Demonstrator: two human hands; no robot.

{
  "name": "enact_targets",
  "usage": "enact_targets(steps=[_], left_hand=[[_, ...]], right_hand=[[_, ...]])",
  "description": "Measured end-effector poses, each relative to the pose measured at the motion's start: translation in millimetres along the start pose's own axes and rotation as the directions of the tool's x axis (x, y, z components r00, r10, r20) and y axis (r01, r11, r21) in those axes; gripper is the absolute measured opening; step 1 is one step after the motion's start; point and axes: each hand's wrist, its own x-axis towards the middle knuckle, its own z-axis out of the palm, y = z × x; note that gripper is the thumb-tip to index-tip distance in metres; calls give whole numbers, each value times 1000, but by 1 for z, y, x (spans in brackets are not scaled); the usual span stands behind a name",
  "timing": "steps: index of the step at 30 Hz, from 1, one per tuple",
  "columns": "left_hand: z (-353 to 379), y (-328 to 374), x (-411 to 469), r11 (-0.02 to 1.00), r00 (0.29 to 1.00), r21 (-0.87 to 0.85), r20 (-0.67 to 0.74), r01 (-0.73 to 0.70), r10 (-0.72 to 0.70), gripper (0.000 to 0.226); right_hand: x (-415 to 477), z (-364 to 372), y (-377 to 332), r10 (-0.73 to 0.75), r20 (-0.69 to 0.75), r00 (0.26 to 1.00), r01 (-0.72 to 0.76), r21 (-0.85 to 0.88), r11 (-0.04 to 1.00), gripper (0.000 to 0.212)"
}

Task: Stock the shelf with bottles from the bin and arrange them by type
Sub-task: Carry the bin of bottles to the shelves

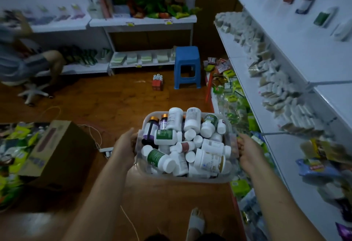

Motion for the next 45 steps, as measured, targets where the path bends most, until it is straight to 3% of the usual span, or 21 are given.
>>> enact_targets(steps=[5, 10, 20, 26, 33, 41, 45], left_hand=[[42, 44, 45, 998, 999, -55, -44, -11, 8, 49], [74, 92, 114, 998, 1000, -58, -24, -12, 10, 52], [141, 226, 305, 998, 997, 58, 71, 8, -12, 60], [192, 321, 394, 995, 996, 93, 82, -31, 23, 62], [273, 397, 494, 993, 994, 112, 108, -47, 35, 64], [378, 465, 618, 993, 1000, 121, 15, -10, 8, 64], [426, 504, 677, 990, 999, 137, 44, 18, -24, 63]], right_hand=[[62, 47, -64, 0, 37, 999, 2, -51, 999, 19], [128, 96, -108, 22, 71, 997, -18, -64, 998, 31], [267, 229, -202, -11, -10, 1000, 10, -119, 993, 37], [330, 296, -265, -17, -72, 997, 14, -34, 999, 35], [461, 349, -337, 19, -64, 998, -17, 26, 1000, 30], [622, 407, -437, 50, -48, 998, -52, -51, 997, 23], [687, 440, -489, 76, -63, 995, -82, -94, 992, 28]])
